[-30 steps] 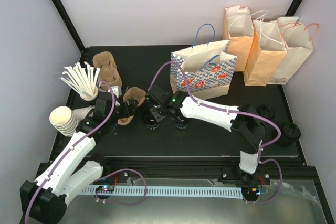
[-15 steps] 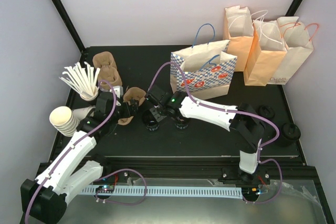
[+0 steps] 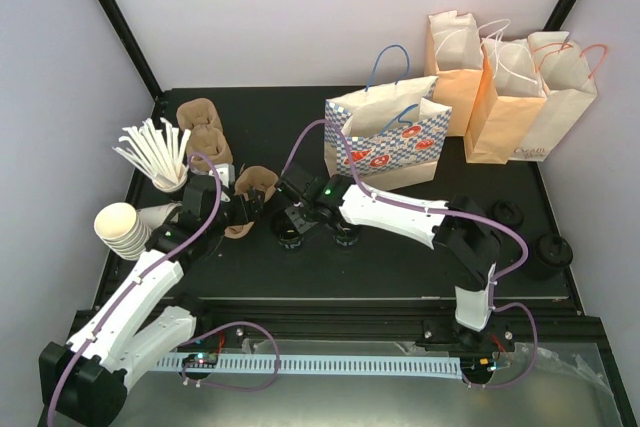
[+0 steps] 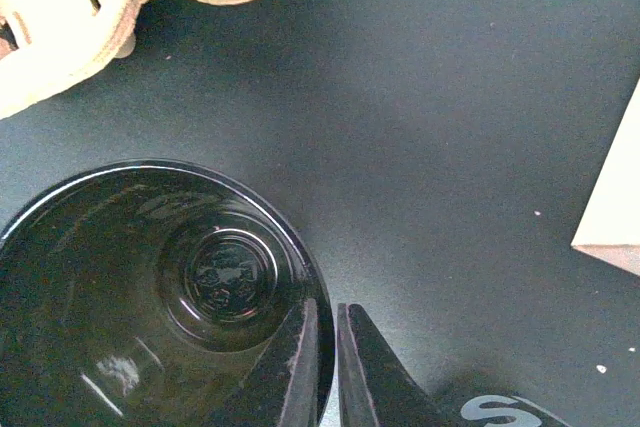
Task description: Pack the takeout coffee
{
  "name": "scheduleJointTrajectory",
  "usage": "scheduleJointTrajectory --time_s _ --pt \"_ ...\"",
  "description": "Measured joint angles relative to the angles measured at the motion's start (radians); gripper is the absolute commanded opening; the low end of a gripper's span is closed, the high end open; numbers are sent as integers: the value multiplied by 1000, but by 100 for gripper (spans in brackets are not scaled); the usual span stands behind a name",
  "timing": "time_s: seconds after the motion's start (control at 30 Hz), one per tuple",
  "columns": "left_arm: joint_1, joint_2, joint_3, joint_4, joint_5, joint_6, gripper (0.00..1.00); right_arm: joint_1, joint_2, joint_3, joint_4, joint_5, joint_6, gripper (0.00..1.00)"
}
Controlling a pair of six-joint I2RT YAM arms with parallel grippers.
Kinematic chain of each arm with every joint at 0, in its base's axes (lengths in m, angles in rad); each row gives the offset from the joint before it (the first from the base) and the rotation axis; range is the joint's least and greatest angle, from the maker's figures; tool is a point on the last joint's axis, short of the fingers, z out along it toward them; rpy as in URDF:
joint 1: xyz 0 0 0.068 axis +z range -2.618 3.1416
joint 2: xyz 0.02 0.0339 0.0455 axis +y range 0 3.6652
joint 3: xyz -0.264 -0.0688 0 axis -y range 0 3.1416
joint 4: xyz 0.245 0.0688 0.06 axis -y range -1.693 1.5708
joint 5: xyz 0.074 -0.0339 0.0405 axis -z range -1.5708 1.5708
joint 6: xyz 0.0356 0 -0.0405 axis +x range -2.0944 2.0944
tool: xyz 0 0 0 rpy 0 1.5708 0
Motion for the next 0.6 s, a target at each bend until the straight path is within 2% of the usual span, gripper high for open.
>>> scheduleJointTrajectory --time_s 0.1,0.17,0.27,0.3,0.4,0.6 --pt "0 -4 0 0 0 0 96 0 12 0 -1 0 3 10" --pt "0 -8 0 0 0 1 96 0 17 0 -1 -1 3 3" --pt "0 -13 0 -1 0 1 96 0 19 3 0 -3 3 1" --pt "0 -15 0 -1 1 1 96 0 19 7 -1 -3 5 2" --pt "0 -21 0 -1 1 2 96 0 19 9 -2 0 3 16" --pt "0 -21 0 -1 0 7 96 0 19 15 -21 8 -1 17"
